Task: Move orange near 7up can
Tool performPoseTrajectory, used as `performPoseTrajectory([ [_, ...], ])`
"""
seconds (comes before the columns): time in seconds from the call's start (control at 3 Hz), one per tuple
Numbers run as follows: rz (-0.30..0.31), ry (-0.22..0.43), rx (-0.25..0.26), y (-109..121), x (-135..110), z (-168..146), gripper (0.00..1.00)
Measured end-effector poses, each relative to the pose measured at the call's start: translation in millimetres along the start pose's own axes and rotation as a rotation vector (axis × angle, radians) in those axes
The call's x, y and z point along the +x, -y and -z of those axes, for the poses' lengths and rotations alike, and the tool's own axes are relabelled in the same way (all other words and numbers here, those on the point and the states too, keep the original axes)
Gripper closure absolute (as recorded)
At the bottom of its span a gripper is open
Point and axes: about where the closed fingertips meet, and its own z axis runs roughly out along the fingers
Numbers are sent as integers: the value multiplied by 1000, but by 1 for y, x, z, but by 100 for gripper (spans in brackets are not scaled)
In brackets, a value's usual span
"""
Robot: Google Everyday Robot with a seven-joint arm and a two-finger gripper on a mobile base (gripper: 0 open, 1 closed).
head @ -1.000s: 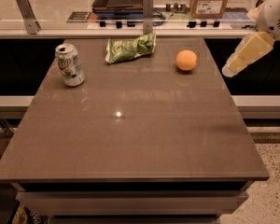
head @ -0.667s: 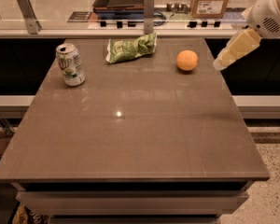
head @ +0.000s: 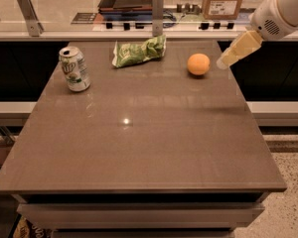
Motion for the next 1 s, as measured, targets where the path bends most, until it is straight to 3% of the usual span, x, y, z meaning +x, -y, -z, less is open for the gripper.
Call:
performPoseTrajectory([
  [1.0, -48, 7, -119, -10, -6, -69, 0],
])
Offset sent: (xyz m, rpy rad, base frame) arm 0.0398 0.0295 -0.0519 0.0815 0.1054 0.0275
